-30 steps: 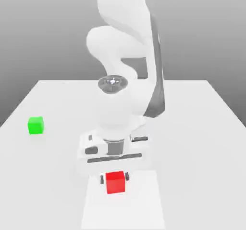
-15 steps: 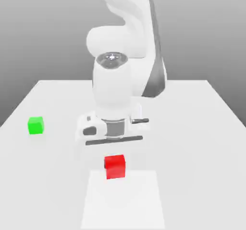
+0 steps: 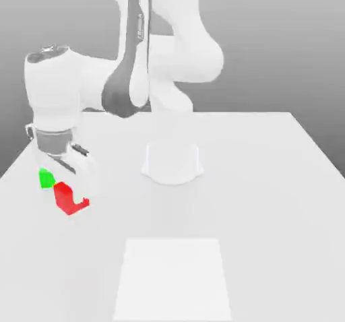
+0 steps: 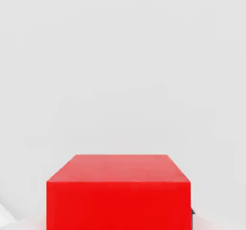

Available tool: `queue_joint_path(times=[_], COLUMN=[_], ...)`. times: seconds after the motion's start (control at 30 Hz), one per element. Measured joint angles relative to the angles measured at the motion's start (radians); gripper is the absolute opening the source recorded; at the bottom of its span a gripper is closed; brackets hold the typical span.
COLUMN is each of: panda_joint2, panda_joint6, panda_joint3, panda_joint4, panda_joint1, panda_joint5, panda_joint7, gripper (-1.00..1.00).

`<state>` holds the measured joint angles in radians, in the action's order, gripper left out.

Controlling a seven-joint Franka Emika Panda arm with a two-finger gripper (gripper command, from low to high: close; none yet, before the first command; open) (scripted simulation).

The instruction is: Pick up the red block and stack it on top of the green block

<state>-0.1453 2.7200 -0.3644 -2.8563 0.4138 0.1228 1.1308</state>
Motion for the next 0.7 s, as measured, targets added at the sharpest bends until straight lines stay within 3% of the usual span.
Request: queue_joint_path(times=[0.5, 0.7], panda_joint2=[-0.095, -0.013], panda_joint6=[-0.057, 0.020], panda_joint3=[-0.173, -0.212], panda_joint4=[-0.027, -0.021], panda_joint1=[0.494, 0.464], panda_joint5=[0.142, 0.059], panda_joint7=[0.554, 0.522], gripper=[-1.00, -1.00])
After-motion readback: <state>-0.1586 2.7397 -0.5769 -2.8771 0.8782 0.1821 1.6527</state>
